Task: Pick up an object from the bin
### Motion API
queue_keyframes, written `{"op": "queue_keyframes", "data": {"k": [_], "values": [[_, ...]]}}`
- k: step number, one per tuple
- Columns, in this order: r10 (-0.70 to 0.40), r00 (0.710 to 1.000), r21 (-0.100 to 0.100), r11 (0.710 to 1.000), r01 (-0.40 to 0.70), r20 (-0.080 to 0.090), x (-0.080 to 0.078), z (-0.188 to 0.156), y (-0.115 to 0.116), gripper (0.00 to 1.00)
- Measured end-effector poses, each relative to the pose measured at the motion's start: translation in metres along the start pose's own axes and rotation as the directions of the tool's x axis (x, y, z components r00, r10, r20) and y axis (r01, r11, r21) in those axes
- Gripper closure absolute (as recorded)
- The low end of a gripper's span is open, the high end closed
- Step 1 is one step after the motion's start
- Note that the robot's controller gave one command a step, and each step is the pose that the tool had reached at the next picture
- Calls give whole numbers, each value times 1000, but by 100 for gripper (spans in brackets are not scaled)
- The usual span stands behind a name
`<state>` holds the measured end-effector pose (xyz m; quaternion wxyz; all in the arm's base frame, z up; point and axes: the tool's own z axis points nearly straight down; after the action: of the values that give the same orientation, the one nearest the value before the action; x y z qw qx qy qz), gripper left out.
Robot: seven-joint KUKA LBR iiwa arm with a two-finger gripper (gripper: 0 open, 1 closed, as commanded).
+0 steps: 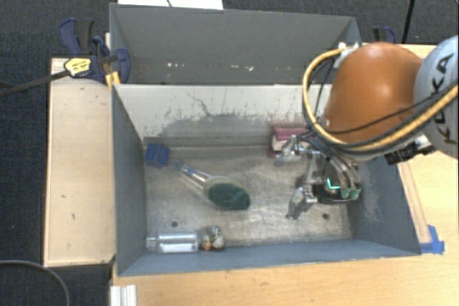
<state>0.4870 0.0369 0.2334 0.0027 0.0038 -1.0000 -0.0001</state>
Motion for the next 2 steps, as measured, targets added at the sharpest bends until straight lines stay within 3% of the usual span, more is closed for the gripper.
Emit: {"op": "queue_keyframes", "data": {"k": [1, 2], "values": [[191, 981, -1, 981, -191, 1, -31, 151, 76, 0], [196, 981, -4, 981, -196, 9, -34, 146, 75, 100]]}}
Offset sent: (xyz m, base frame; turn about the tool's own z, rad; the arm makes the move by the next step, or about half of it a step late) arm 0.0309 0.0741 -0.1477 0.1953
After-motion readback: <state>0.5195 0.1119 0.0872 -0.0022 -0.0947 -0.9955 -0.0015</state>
